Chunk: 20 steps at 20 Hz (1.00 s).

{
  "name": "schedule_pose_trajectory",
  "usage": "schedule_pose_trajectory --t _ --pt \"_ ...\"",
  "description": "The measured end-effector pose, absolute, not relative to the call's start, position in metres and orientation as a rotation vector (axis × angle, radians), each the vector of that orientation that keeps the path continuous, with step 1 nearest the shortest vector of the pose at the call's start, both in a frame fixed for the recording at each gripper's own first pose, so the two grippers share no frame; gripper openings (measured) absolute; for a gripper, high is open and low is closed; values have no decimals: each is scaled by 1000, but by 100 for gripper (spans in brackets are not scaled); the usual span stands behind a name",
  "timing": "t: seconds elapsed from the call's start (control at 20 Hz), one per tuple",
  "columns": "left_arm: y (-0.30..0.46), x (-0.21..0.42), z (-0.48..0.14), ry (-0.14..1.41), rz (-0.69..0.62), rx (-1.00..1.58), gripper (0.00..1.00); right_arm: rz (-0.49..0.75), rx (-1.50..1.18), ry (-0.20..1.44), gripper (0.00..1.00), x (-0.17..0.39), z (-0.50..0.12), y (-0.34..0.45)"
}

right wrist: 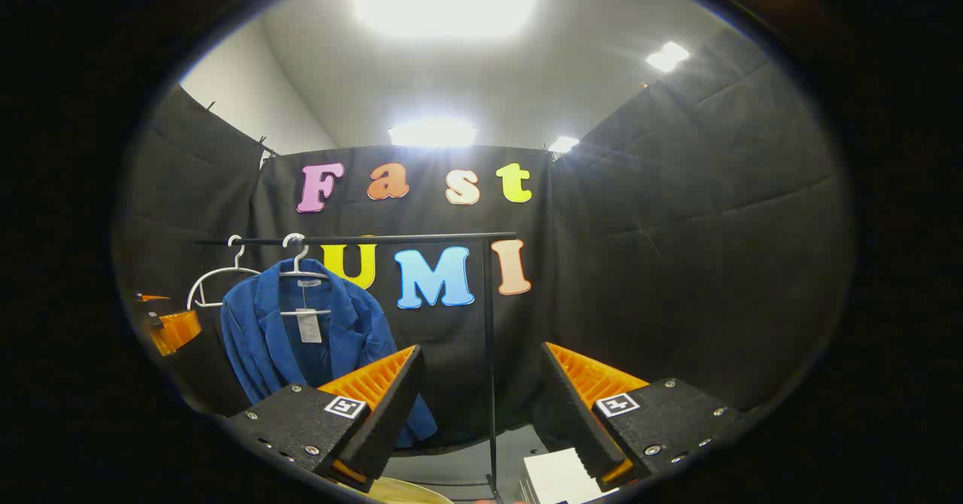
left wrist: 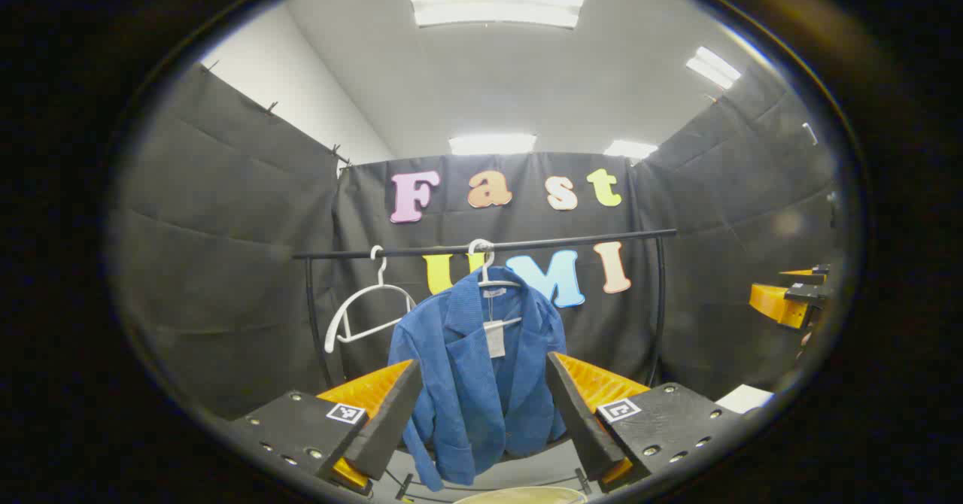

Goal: Grasp the clothes on the hanger with both hands and then place them into the laundry hamper below.

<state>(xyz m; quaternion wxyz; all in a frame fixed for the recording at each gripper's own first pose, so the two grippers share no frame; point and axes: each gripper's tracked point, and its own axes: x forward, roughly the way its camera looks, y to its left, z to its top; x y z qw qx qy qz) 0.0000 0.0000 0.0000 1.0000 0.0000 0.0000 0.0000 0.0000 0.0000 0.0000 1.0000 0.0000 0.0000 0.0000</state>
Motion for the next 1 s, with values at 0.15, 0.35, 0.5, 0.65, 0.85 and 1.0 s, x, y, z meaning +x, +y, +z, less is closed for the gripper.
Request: schedule_pose_trajectory --t 0.15,0.35,0.5,0.65,0.85,1.0 --pt "-2 -7 -14 10 -5 -45 96 -21 -9 -21 95 -7 -4 -8" --pt "12 -18 -24 19 27 -59 96 -11 -25 -27 95 -18 -11 -6" --pt "17 -26 -39 41 39 -99 96 -9 -15 -11 95 -26 -17 -4" --pt "27 -30 -54 89 41 -114 95 -8 -13 20 95 -30 -32 -2" --pt "43 -37 -68 127 67 -134 96 -4 -14 55 95 -33 -42 5" --pt "53 -42 -81 145 95 -177 96 14 24 108 95 -30 -58 20"
